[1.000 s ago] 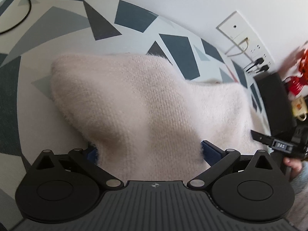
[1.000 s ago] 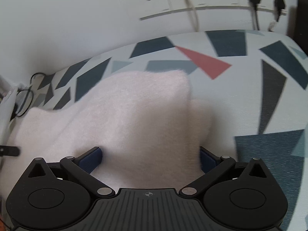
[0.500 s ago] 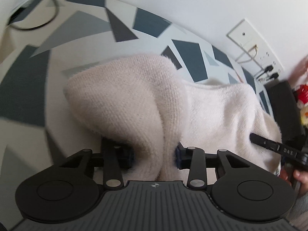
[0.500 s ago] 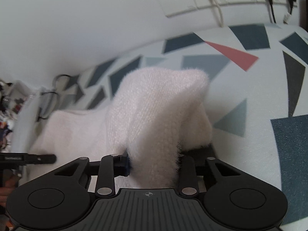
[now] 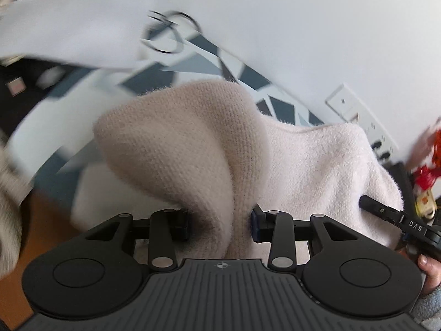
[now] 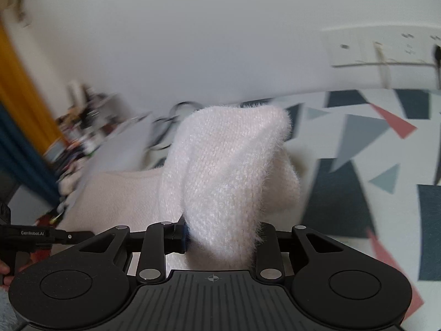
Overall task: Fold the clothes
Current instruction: 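Lift the folded sweater off the table with both grippers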
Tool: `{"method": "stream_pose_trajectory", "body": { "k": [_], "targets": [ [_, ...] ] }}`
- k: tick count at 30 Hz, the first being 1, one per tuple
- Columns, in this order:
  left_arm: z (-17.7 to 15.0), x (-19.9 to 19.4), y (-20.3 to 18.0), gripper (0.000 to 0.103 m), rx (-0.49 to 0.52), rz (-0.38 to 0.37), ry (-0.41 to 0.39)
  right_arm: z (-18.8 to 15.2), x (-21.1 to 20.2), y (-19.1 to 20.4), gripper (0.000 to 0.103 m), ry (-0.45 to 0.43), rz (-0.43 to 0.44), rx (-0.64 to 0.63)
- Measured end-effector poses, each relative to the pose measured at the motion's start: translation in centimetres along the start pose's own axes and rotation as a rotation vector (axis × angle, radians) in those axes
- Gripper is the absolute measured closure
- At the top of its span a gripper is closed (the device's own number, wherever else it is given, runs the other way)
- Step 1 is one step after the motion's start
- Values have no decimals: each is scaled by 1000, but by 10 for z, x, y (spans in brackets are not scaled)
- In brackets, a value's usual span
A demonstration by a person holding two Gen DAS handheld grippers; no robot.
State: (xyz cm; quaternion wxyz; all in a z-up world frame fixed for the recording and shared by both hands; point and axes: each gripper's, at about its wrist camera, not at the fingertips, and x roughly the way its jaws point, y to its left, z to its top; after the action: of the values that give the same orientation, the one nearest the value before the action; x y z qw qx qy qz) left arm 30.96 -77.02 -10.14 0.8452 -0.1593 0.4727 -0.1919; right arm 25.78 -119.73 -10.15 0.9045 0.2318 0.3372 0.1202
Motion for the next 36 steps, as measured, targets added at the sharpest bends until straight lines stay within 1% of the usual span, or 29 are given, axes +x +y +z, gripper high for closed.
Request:
{"method": "stream_pose_trajectory", "body": {
  "k": [4,8,12,15,19,22,26,29,30,32,34,36],
  "targets": [
    [-67,-74,38,65,-142,89,-81,-20,-12,54,78,62,126,-115],
    [-132,-145,77,65,-282,184,-146,-50,-5,118,78,178,232,-200],
    [-188,-211,116,65,-418,282,-225,-82,1,191,78,276,355,-292],
    [-229,-255,146,65,-521,349,-276,-113,9,251,78,342,437,-345],
    [-284,-319,190,65,-648,438,-348,-161,19,336,78,432,542,-417],
    [-322,-372,231,65,-740,491,-401,-198,27,409,78,495,619,-489],
    [-370,-444,289,66,-835,557,-469,-249,43,508,78,574,691,-552],
    [-405,-496,330,71,-891,599,-511,-288,56,580,78,639,732,-591],
    [-416,-513,343,74,-907,612,-521,-303,59,605,78,659,748,-608],
    [-435,-546,369,76,-937,644,-533,-333,65,651,78,697,774,-629],
    [-449,-572,394,81,-950,685,-542,-365,68,695,79,729,803,-647],
    [-467,-587,428,81,-1015,705,-550,-393,71,733,79,748,825,-654]
  ]
}}
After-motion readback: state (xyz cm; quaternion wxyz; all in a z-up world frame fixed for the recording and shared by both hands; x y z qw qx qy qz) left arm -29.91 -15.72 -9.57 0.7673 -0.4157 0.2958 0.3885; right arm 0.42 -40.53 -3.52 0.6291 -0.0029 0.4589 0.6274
